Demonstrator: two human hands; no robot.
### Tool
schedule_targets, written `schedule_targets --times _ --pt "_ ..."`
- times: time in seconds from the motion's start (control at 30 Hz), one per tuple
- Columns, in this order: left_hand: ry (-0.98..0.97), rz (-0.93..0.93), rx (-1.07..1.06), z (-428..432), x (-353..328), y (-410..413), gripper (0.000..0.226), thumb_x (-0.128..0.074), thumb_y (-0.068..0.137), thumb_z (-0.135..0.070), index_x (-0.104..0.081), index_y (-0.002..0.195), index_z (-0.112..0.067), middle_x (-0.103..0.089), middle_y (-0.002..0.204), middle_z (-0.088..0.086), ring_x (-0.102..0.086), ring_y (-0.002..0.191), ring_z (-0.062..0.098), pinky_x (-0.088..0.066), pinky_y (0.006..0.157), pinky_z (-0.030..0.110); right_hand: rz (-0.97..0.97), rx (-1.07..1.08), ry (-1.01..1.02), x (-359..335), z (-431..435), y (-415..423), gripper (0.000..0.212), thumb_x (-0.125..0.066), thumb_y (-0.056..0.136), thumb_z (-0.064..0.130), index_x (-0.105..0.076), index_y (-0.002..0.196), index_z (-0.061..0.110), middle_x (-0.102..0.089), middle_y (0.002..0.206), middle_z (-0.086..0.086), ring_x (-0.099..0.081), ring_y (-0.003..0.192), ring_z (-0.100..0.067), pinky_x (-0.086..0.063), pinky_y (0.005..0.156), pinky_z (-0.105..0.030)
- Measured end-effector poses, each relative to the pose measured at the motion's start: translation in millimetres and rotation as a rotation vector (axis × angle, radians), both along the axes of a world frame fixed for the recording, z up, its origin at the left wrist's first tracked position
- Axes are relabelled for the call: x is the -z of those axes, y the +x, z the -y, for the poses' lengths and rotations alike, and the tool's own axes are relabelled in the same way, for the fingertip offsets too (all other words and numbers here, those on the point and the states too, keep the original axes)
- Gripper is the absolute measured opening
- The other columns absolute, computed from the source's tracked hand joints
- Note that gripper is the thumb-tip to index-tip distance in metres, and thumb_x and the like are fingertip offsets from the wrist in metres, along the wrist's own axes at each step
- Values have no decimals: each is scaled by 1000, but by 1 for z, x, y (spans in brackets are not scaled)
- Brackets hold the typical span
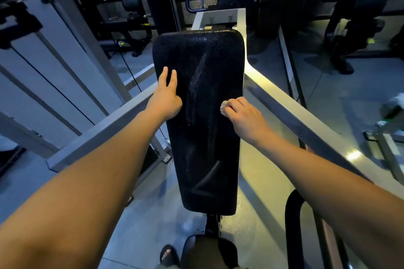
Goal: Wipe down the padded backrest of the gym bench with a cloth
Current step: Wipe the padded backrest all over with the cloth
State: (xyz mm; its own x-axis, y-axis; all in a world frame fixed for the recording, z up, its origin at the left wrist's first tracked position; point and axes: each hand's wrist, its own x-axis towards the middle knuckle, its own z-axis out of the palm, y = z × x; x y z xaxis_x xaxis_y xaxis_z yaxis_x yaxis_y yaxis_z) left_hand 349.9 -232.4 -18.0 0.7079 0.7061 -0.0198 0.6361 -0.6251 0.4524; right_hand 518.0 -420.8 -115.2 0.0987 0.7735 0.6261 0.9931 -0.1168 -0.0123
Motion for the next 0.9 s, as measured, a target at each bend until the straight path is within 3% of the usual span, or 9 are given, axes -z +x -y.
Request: schedule_targets --times 0.07,0.13,0.27,0.37,0.47,0.57,0.67,0.8,0.9 --pt "-13 -14 -7 0 -3 -1 85 -40 93 -3 3 161 -31 22 163 -18 -57 110 26 -57 70 46 10 -17 -16 -16 -7 7 14 -64 88 -3 -65 93 10 -63 91 -8 -55 85 -33 -51 63 -45" --pt "-9 -8 0 -1 -2 -2 86 -42 92 -4 2 160 -32 21 163 -20 -54 120 28 -57 68 43 31 0 51 -46 -16 12 13 -58 90 1 -63 91 12 -60 87 -7 -52 85 -32 -47 69 -47" --pt "12 -19 8 -4 0 -1 86 -46 93 -11 3 160 -31 22 163 -18 -48 130 32 -44 54 27 -117 219 210 -85 -25 27 15 -66 89 2 -62 103 3 -56 107 -18 -51 94 -37 -47 67 -44" --pt "40 -49 15 -1 -1 1 85 -49 95 -18 5 161 -28 23 164 -13 -52 123 27 -51 63 34 -196 229 222 -86 -26 32 24 -67 91 5 -55 112 6 -51 112 -21 -52 92 -39 -42 56 -39" --pt "44 -55 9 1 -2 2 86 -50 95 -22 5 161 -25 23 164 -11 -52 121 24 -55 72 39 -172 220 208 -83 -27 29 25 -67 90 2 -61 114 8 -54 109 -20 -53 92 -38 -46 56 -38" --pt "38 -47 9 1 -1 2 86 -49 94 -23 5 161 -25 24 164 -11 -53 121 25 -51 63 34 -80 254 234 -76 -22 21 28 -52 101 22 -63 121 5 -58 112 -18 -55 95 -36 -50 65 -40" --pt "43 -57 15 -2 -1 2 86 -49 94 -23 6 161 -26 25 164 -11 -55 119 27 -46 59 30 21 351 193 -76 -21 24 38 -56 100 36 -61 125 8 -60 116 -13 -55 99 -34 -49 71 -40" --pt "56 -61 22 -3 -3 2 85 -49 94 -24 4 161 -25 23 164 -10 -52 125 26 -50 68 34 34 260 215 -83 -29 30 23 -58 101 20 -63 117 5 -59 105 -15 -55 87 -34 -53 55 -42" --pt "73 -53 23 -4 -2 2 85 -49 94 -25 3 161 -25 22 165 -10 -50 128 27 -45 63 28 30 130 303 -105 -42 32 16 -54 102 12 -63 115 7 -60 102 -14 -55 85 -34 -51 60 -41"
